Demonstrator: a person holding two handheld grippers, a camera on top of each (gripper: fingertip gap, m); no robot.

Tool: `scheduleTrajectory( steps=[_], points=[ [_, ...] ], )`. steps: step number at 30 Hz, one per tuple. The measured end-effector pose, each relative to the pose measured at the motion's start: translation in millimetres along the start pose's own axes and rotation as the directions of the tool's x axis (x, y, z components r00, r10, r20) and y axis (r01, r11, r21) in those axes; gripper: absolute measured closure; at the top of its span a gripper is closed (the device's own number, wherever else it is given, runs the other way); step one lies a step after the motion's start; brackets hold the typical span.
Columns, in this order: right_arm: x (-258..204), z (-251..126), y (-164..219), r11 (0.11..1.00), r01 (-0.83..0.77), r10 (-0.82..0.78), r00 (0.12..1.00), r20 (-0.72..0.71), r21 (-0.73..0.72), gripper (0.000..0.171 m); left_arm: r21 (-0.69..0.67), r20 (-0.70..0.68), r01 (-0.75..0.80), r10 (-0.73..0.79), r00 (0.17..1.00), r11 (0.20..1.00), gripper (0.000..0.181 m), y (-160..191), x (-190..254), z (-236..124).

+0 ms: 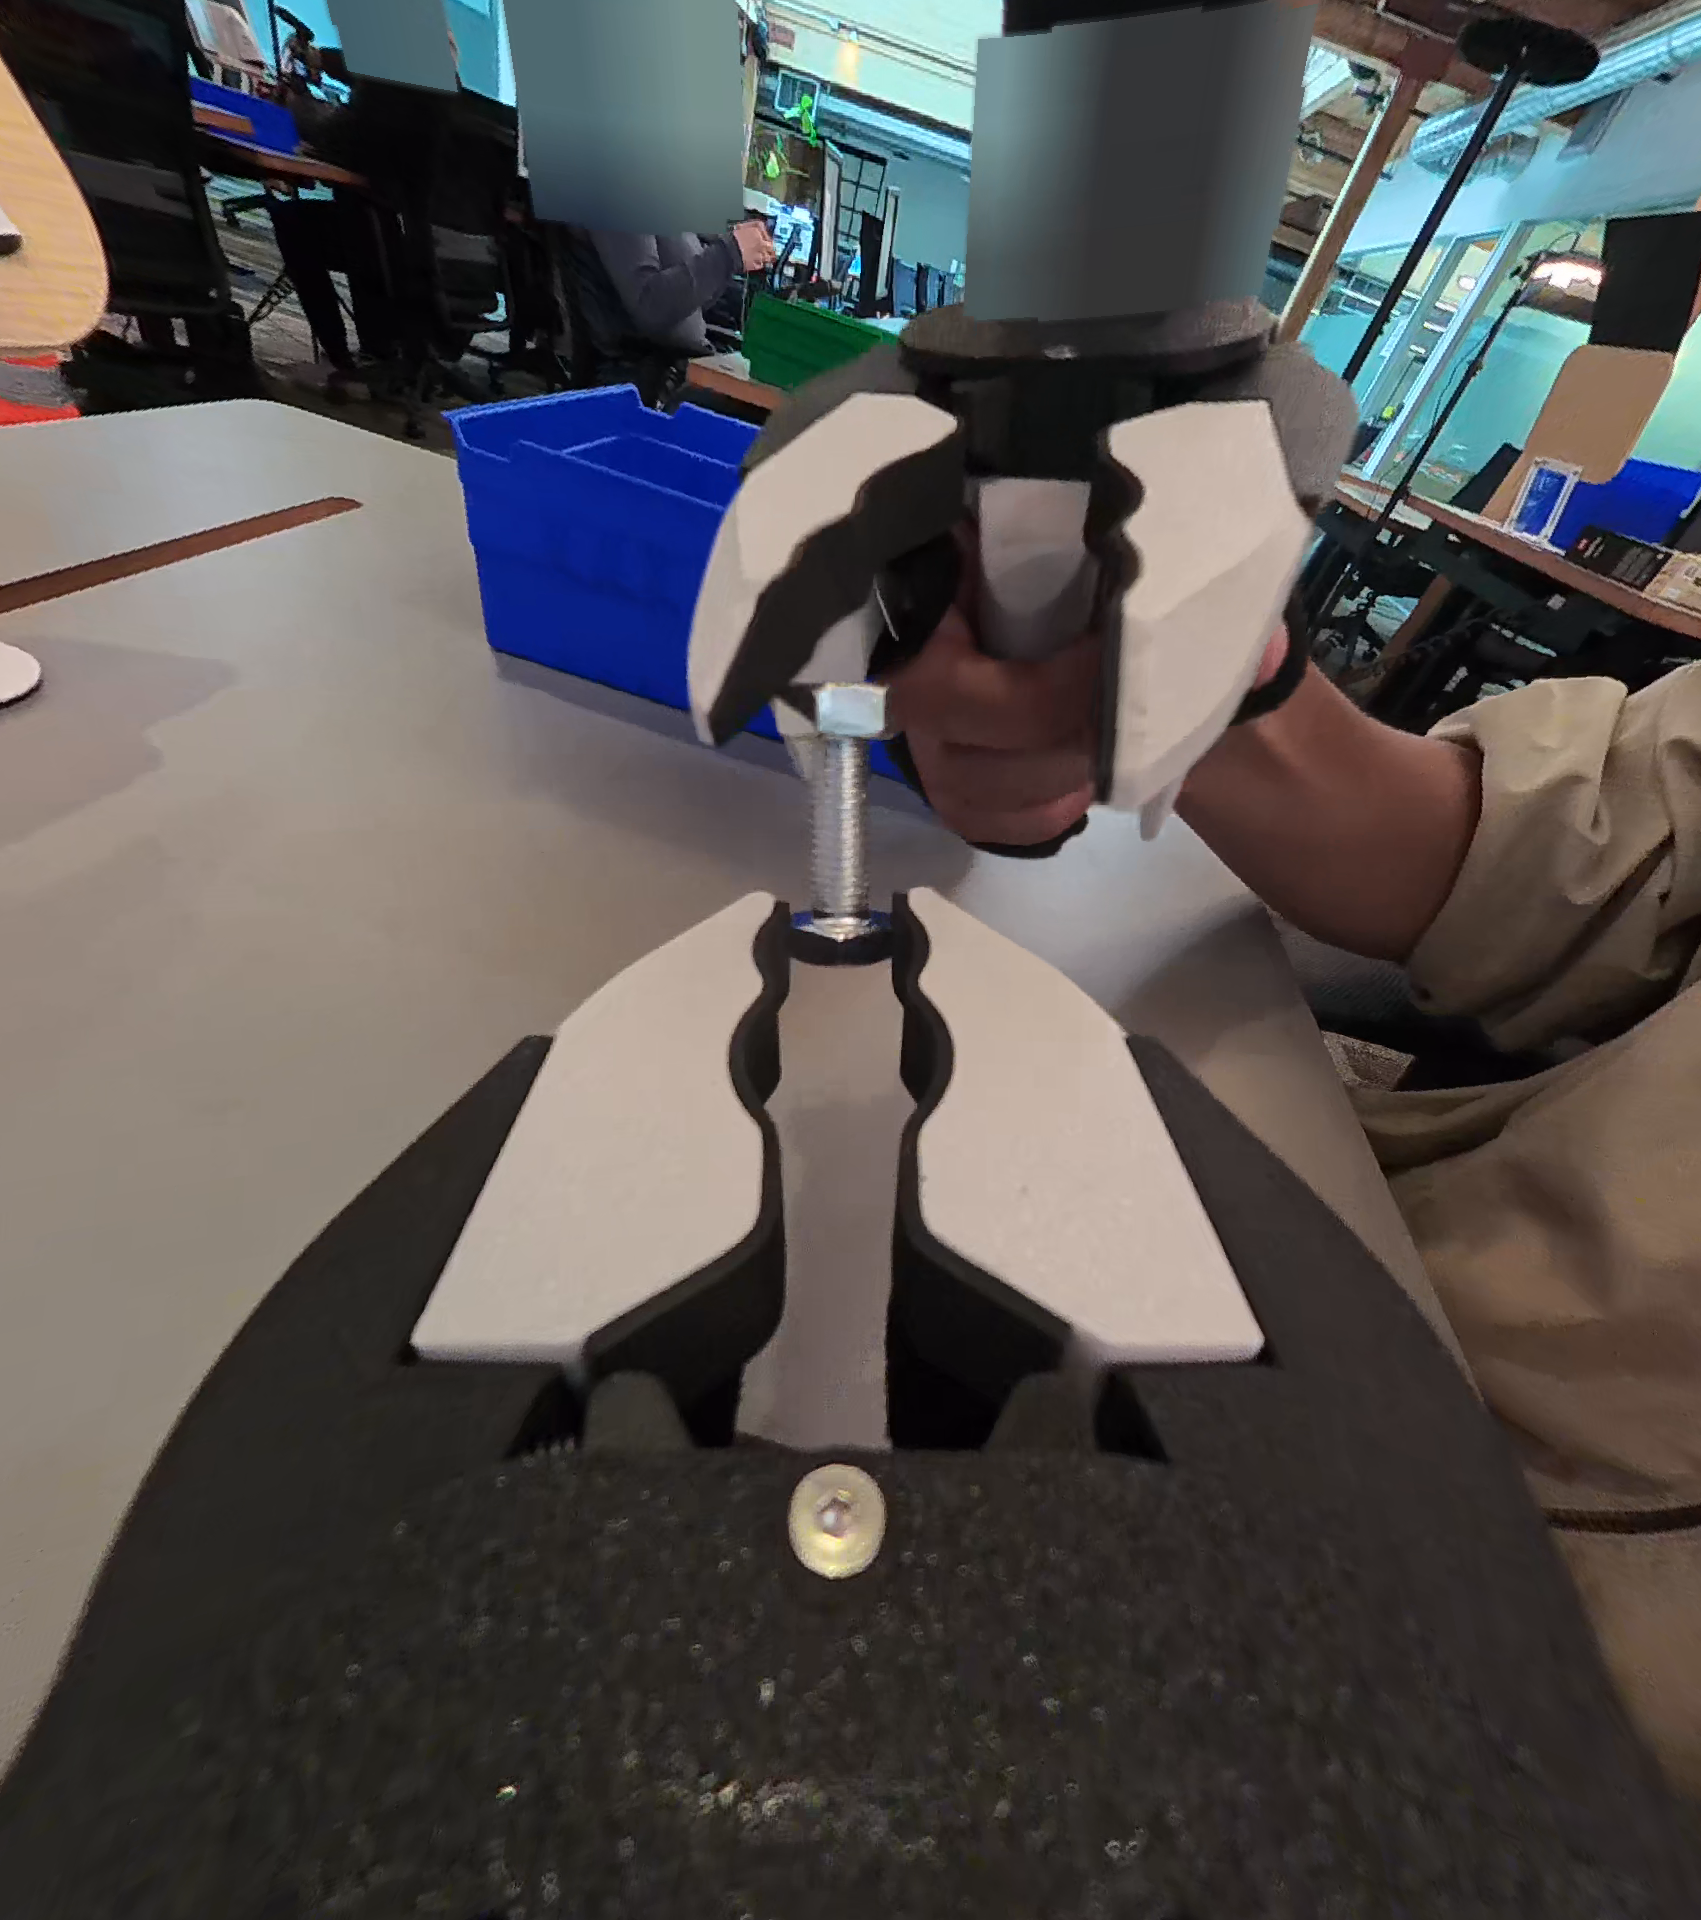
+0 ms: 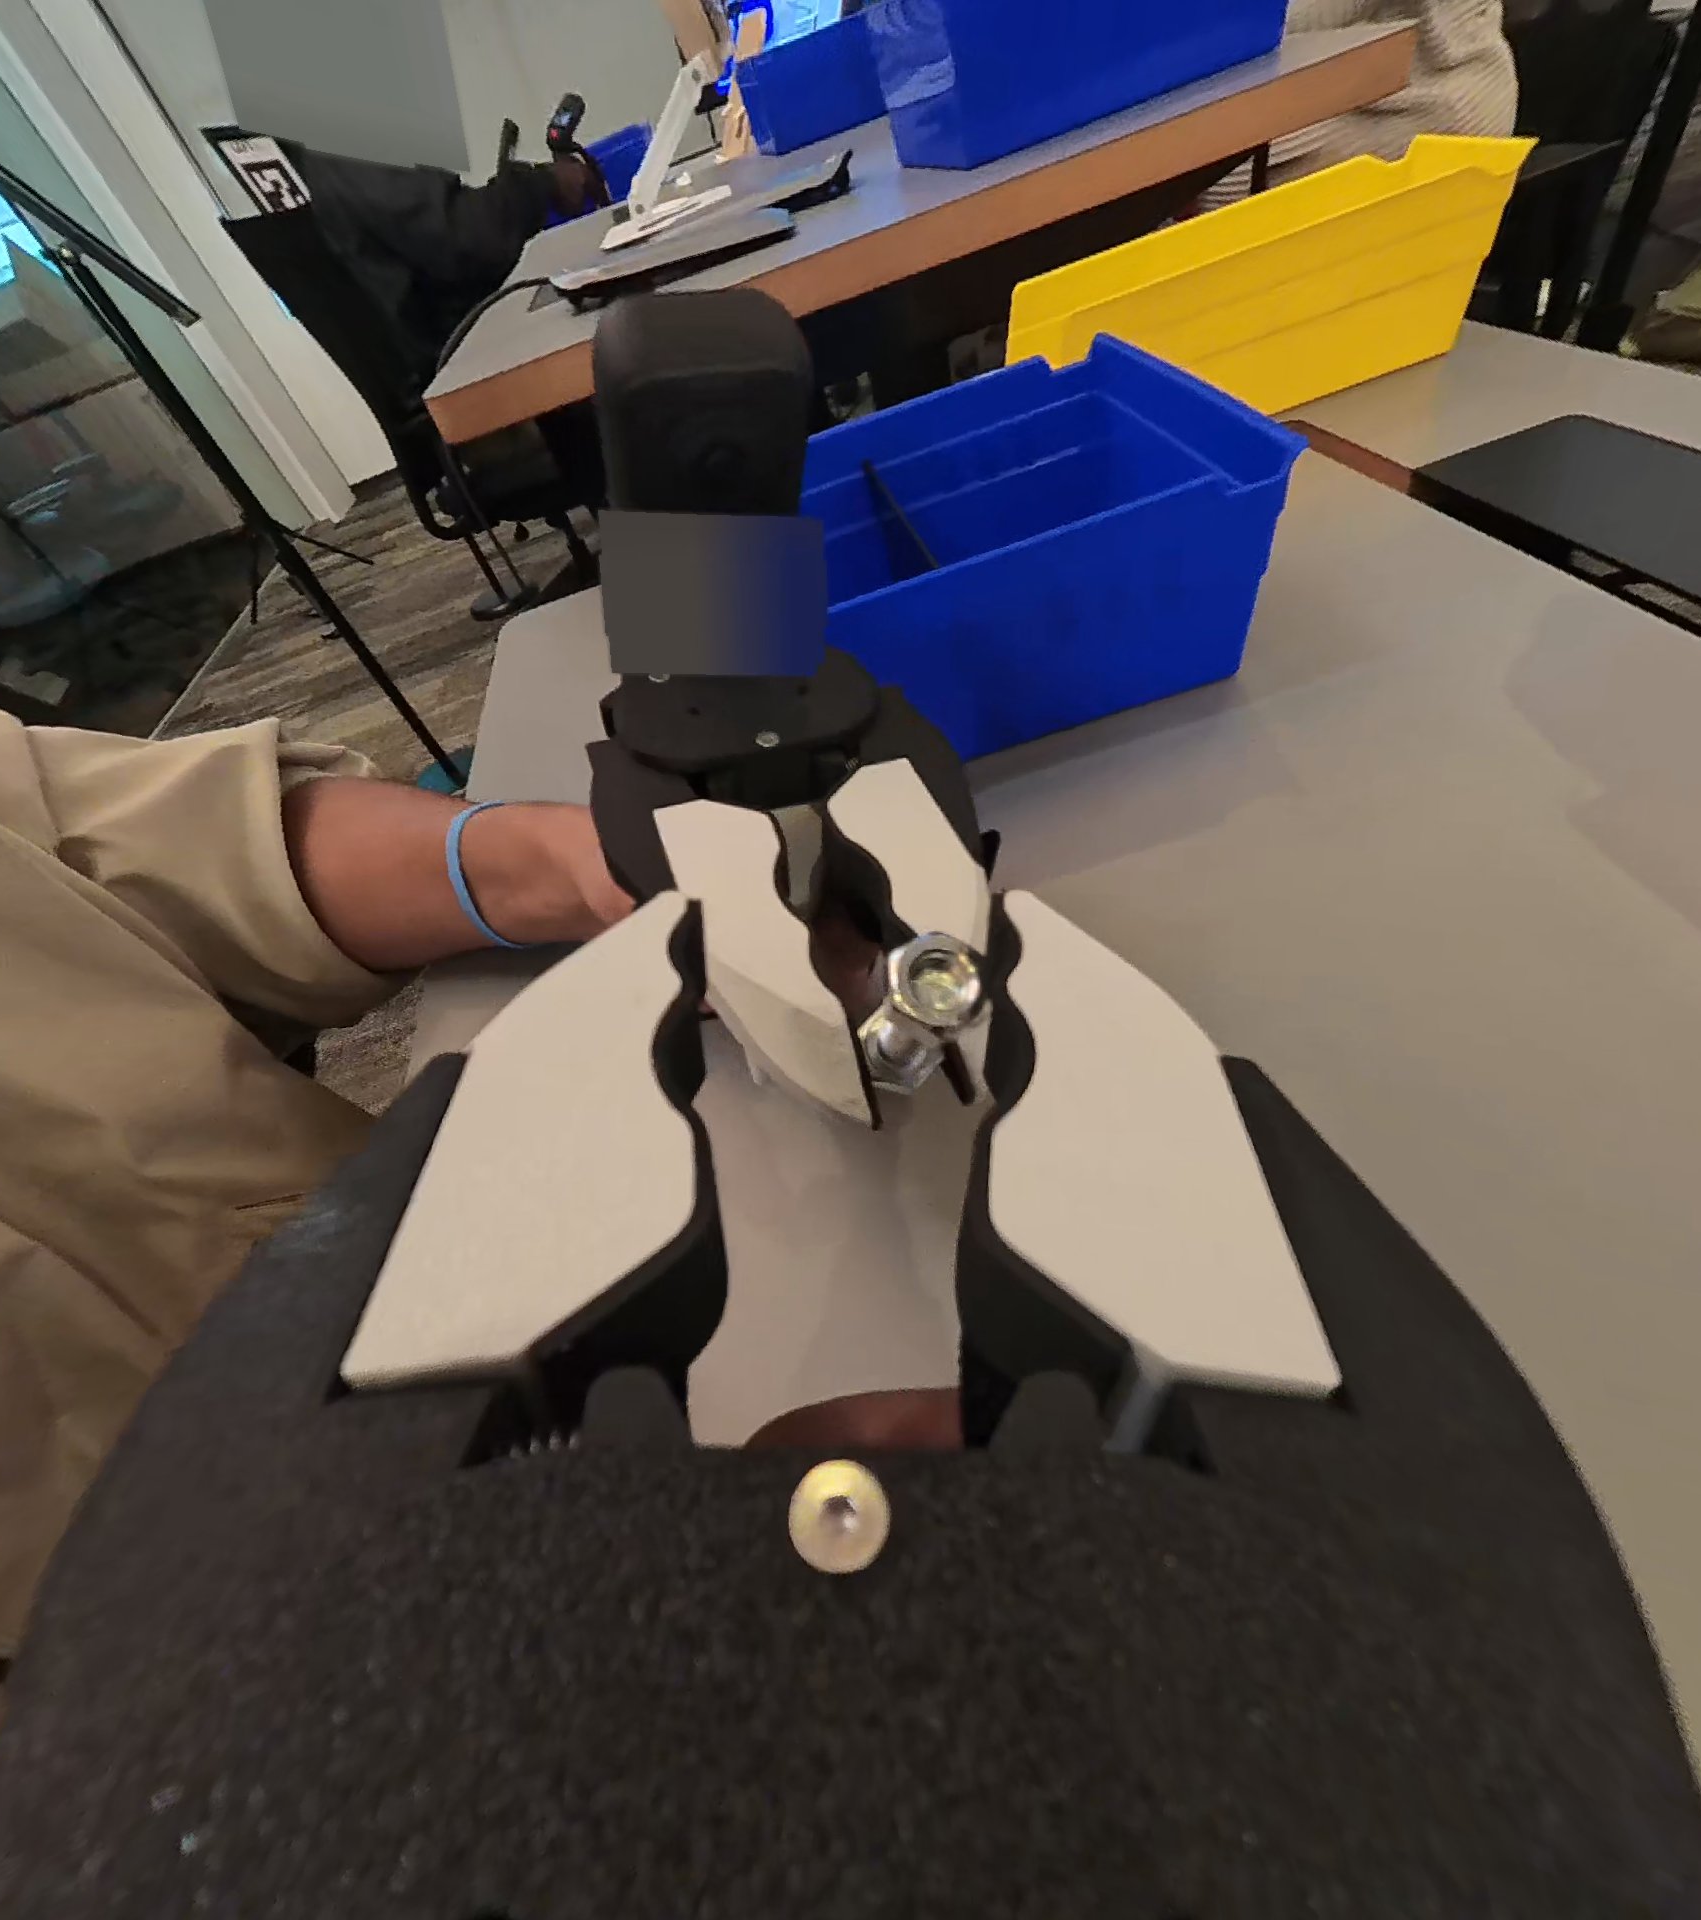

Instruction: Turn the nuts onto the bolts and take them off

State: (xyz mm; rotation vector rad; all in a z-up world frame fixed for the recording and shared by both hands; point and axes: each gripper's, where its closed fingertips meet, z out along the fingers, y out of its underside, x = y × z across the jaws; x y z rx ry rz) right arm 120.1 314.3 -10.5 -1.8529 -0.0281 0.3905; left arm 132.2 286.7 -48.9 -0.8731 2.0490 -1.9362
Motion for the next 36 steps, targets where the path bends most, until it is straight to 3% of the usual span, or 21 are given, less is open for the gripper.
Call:
scheduleTrajectory(
  steps=[11, 14, 20, 23, 30, 33, 36],
  points=[
    [10, -17, 1, 0.998, -0.036, 0.037, 0.999, -0.031, 0.057, 0.12, 0.056, -0.025, 0.037, -0.036, 0.999, 0.998, 0.163, -10, -1, -8],
    [6, -14, -1, 0.996, -0.022, 0.022, 1.0, -0.001, 0.083, 0.121, 0.097, -0.078, 0.085, -0.077, 0.994, 0.992, 0.163, -17, 3, -11],
    [-10, -14, -8, 0.991, -0.036, 0.026, 0.997, 0.073, 0.128, 0.123, 0.118, -0.025, 0.119, -0.117, 0.993, 0.986, 0.163, -19, -14, -19],
    [0, -16, -7, 0.992, -0.021, 0.019, 1.0, 0.011, 0.125, 0.121, 0.138, -0.041, 0.129, -0.124, 0.991, 0.982, 0.163, -22, -13, -22],
    [-4, -4, -8, 0.99, -0.053, 0.047, 0.998, 0.051, 0.129, 0.116, 0.097, -0.105, 0.099, -0.088, 0.991, 0.99, 0.163, -16, 4, -11],
    [-7, -3, -7, 0.99, -0.055, 0.05, 0.998, 0.041, 0.129, 0.106, 0.099, -0.079, 0.106, -0.098, 0.992, 0.989, 0.163, -16, -2, -13],
    [-11, -9, -9, 0.987, -0.058, 0.049, 0.997, 0.062, 0.151, 0.114, 0.116, -0.024, 0.123, -0.121, 0.992, 0.986, 0.163, -19, -16, -21]
  ],
)
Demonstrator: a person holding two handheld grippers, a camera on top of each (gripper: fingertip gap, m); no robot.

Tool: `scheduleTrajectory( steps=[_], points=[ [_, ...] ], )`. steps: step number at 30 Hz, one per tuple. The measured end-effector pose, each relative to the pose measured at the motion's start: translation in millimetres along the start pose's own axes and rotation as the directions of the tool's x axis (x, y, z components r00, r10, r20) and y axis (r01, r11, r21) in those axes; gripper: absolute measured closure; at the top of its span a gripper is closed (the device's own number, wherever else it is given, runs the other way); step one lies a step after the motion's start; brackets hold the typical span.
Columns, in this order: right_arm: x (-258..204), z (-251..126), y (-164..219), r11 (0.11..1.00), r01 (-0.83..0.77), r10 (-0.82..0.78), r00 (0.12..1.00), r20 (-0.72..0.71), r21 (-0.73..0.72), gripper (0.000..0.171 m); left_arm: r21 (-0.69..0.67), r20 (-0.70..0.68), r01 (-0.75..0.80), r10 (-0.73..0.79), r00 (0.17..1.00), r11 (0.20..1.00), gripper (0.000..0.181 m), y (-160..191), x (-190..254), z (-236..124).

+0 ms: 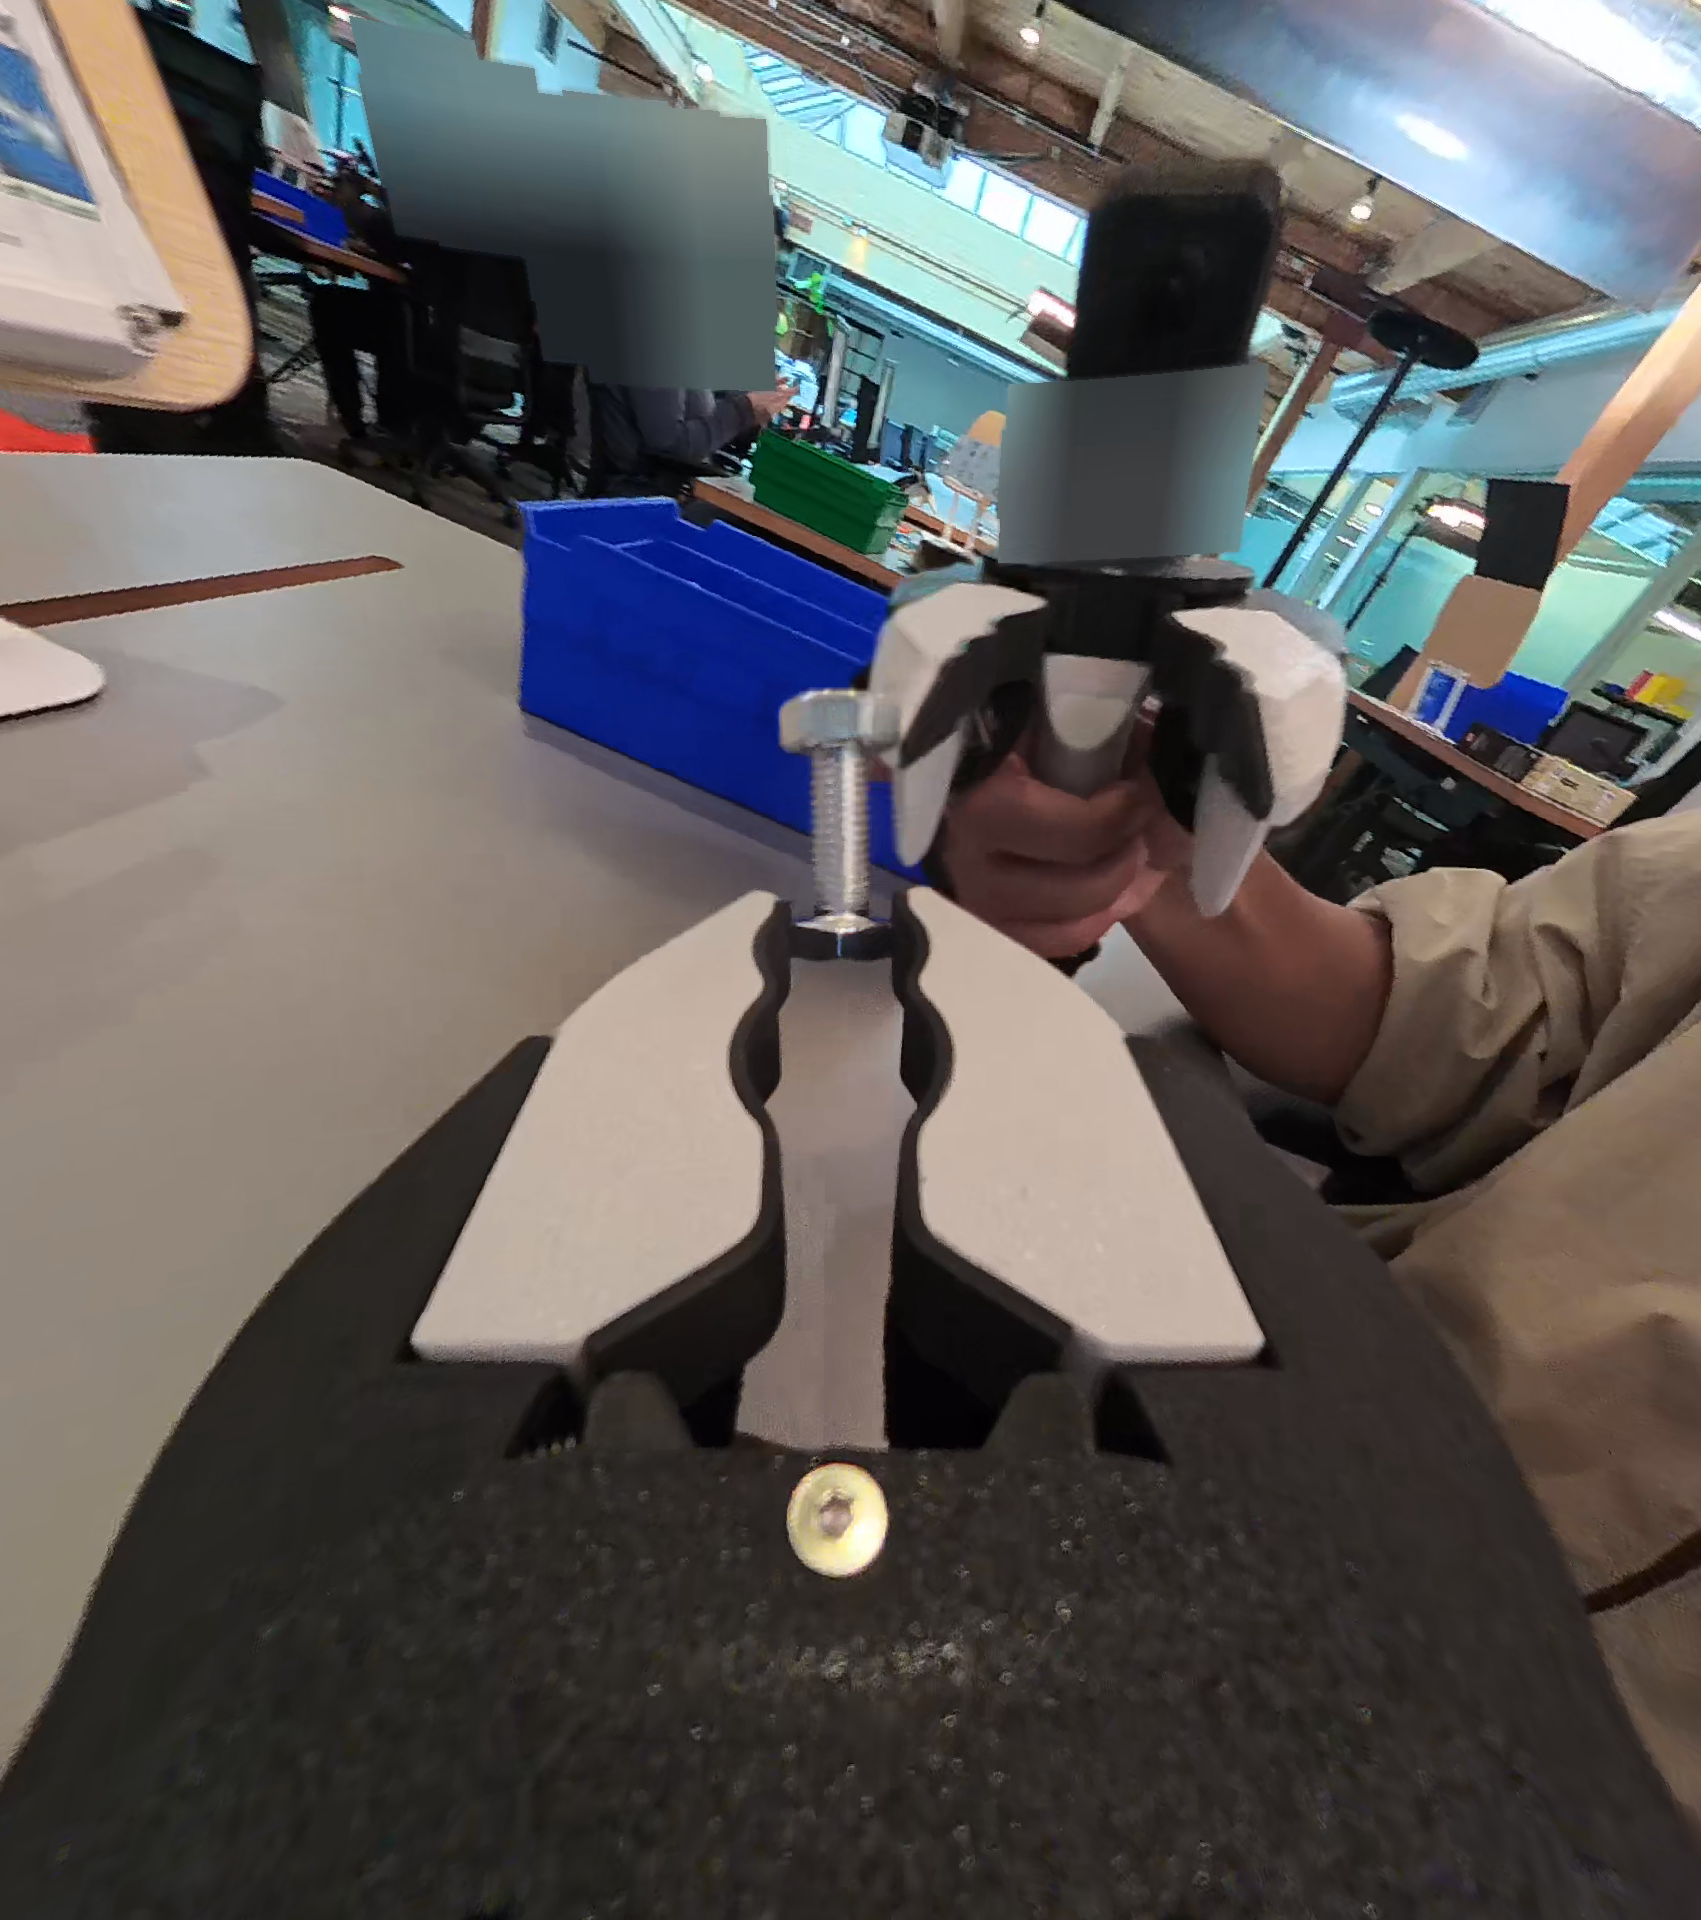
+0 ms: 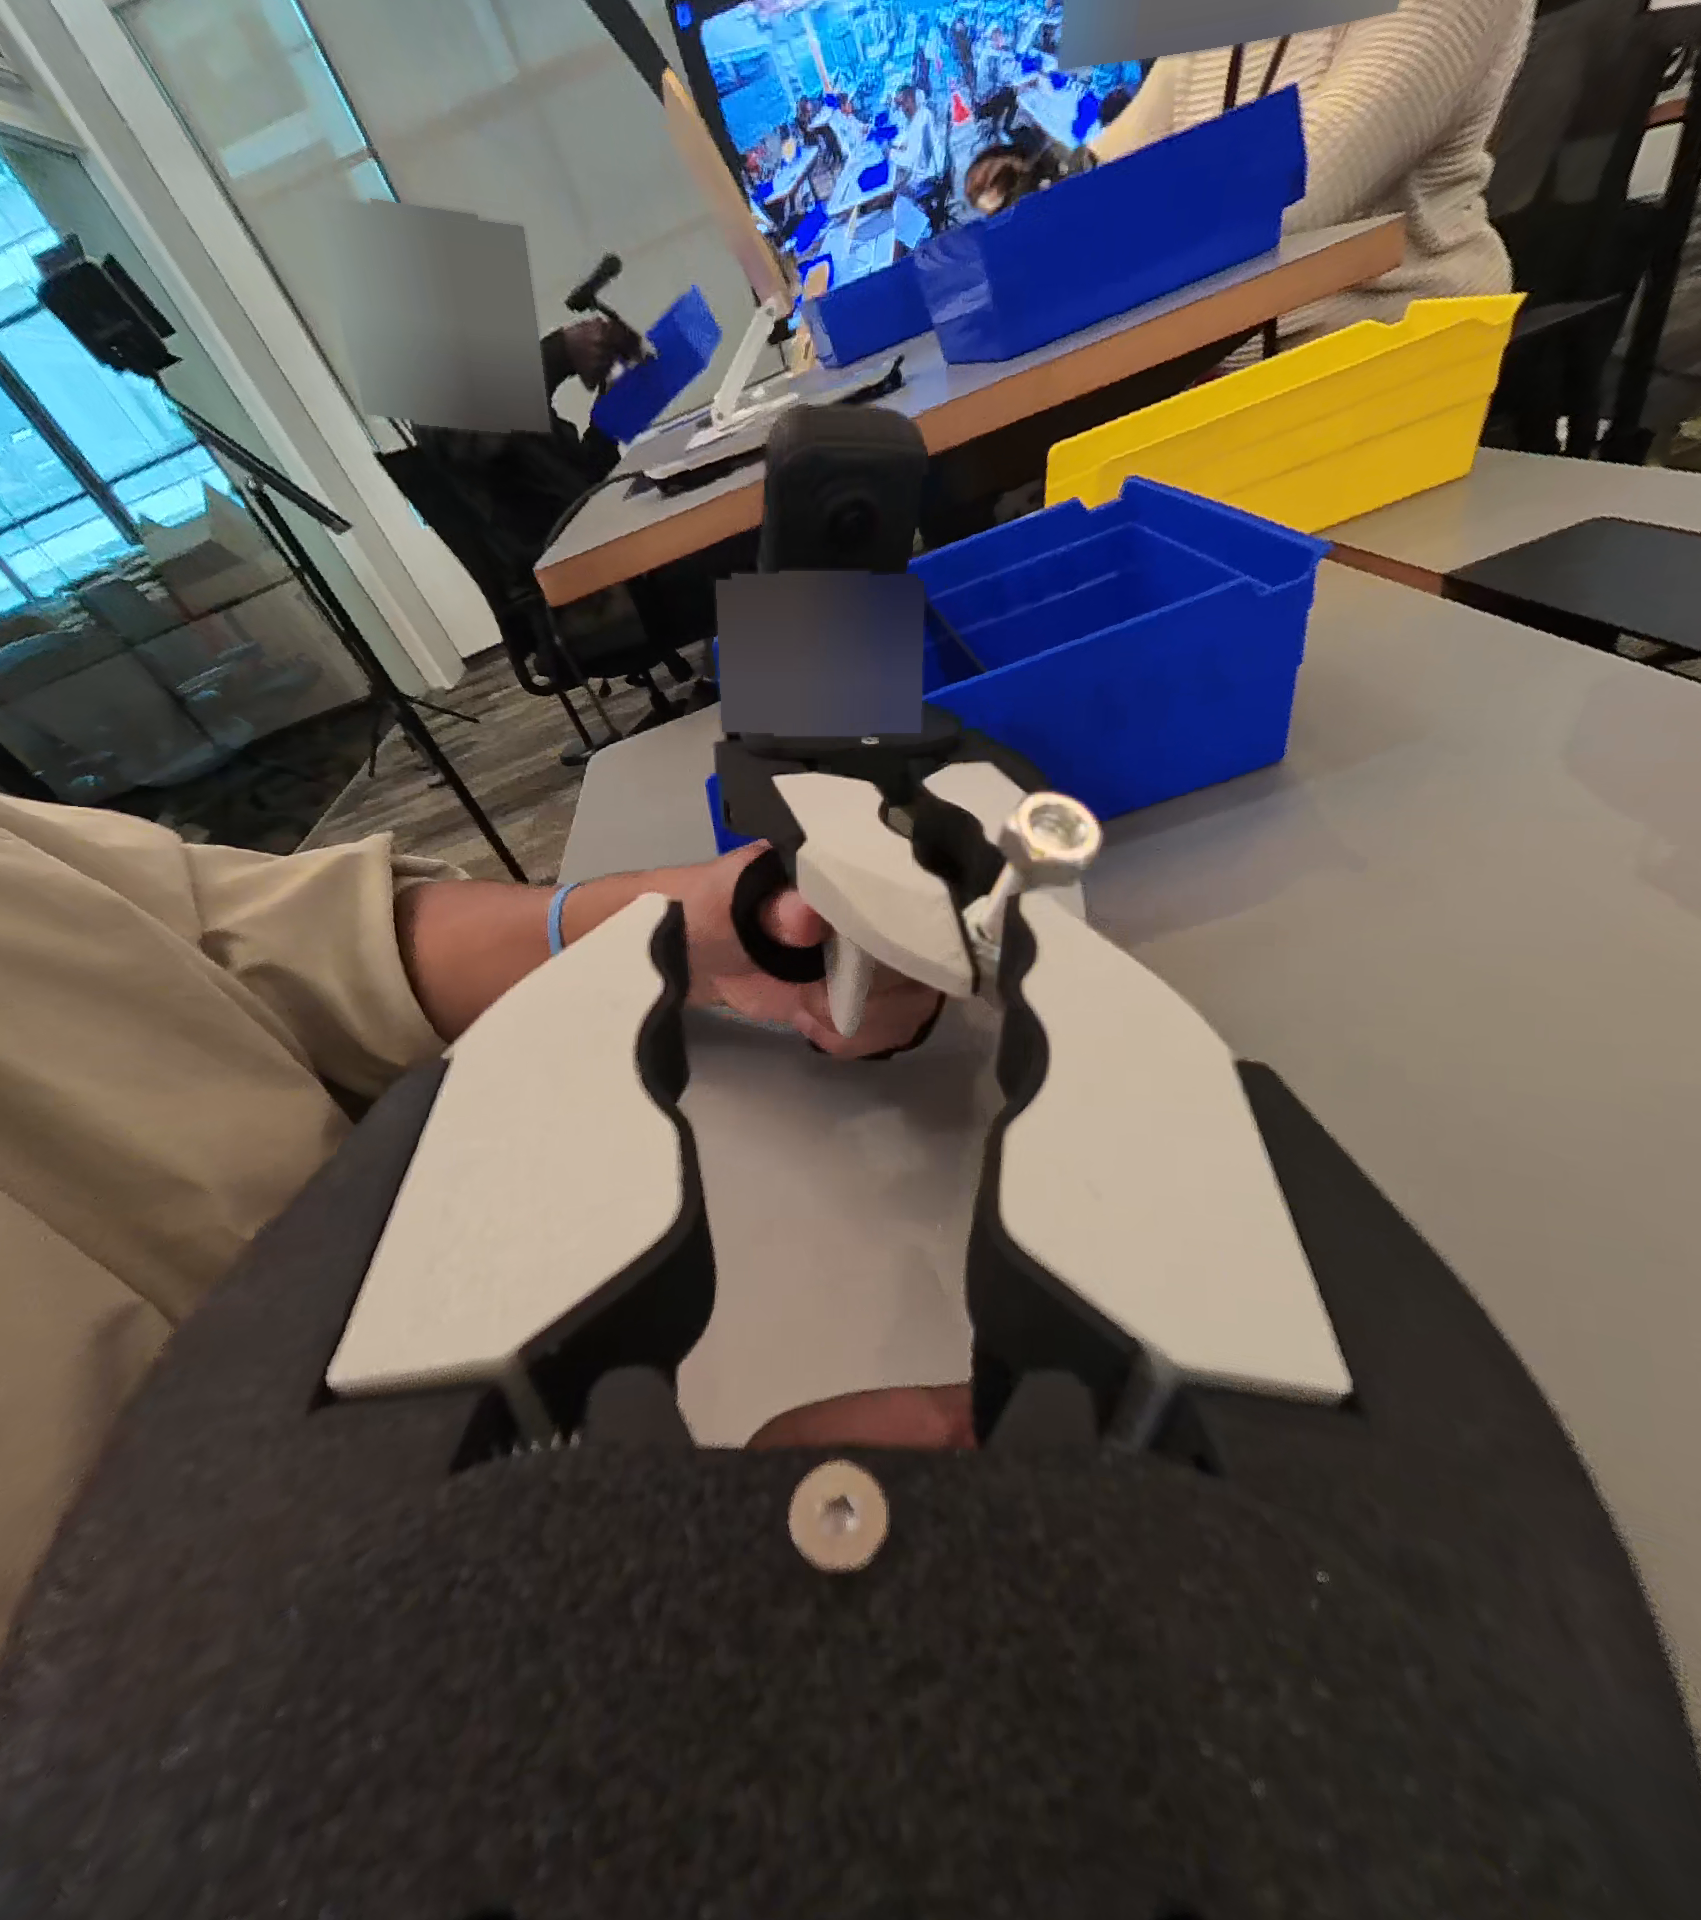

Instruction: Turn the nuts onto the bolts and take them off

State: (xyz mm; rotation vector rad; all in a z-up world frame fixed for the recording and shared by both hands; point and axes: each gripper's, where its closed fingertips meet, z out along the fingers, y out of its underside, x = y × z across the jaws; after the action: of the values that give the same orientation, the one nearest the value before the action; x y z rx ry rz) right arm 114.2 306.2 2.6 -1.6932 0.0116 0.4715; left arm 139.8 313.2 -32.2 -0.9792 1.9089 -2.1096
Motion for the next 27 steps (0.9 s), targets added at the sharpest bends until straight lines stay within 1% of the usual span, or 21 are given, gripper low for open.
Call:
scheduleTrajectory(
  steps=[2, 5, 7, 9, 12, 15, 16, 17, 19, 21, 23, 27],
  points=[
    [6, -3, -1, 1.0, 0.002, -0.001, 0.999, -0.032, 0.01, 0.113, 0.019, 0.002, 0.005, -0.005, 1.0, 1.0, 0.163, -4, -3, -4],
    [15, -3, -2, 1.0, -0.02, 0.021, 0.998, -0.06, 0.022, 0.109, 0.024, -0.037, 0.002, -0.001, 0.999, 1.0, 0.163, -4, 6, -2],
    [16, 2, -3, 0.999, -0.037, 0.039, 0.998, -0.052, 0.037, 0.104, 0.002, -0.087, -0.019, 0.019, 0.996, 1.0, 0.163, 1, 18, 5],
    [10, 10, -3, 0.998, -0.05, 0.05, 0.999, -0.015, 0.045, 0.102, -0.024, -0.122, -0.027, 0.024, 0.992, 0.999, 0.163, 8, 26, 12],
    [-1, 20, 0, 0.997, -0.056, 0.055, 0.998, 0.03, 0.044, 0.102, -0.028, -0.119, -0.006, 0.002, 0.993, 1.0, 0.163, 11, 25, 16],
    [0, 19, 0, 0.998, -0.043, 0.043, 0.999, -0.004, 0.05, 0.091, -0.006, -0.074, -0.002, 0.002, 0.997, 1.0, 0.163, 5, 14, 8],
    [1, 16, -1, 0.997, -0.043, 0.043, 0.999, -0.009, 0.057, 0.093, 0.012, -0.044, 0.002, -0.001, 0.999, 1.0, 0.163, 0, 8, 4],
    [0, 13, -2, 0.997, -0.043, 0.043, 0.999, 0.001, 0.067, 0.099, 0.029, -0.031, 0.014, -0.013, 0.999, 0.999, 0.163, -4, 4, -1],
    [3, 7, -6, 0.995, -0.045, 0.046, 0.999, -0.008, 0.087, 0.101, 0.052, -0.001, 0.015, -0.015, 1.0, 0.999, 0.163, -10, -3, -9],
    [8, 6, -6, 0.996, -0.041, 0.044, 0.999, -0.032, 0.085, 0.101, 0.065, -0.019, 0.013, -0.012, 1.0, 0.998, 0.163, -14, 0, -10],
    [10, 8, -7, 0.994, -0.055, 0.059, 0.998, -0.032, 0.092, 0.099, 0.048, -0.05, 0.003, -0.001, 0.999, 0.999, 0.163, -10, 8, -4],
    [1, 19, -5, 0.995, -0.056, 0.056, 0.998, 0.004, 0.085, 0.097, 0.002, -0.115, -0.009, 0.01, 0.993, 1.0, 0.163, 3, 24, 9]
  ],
)
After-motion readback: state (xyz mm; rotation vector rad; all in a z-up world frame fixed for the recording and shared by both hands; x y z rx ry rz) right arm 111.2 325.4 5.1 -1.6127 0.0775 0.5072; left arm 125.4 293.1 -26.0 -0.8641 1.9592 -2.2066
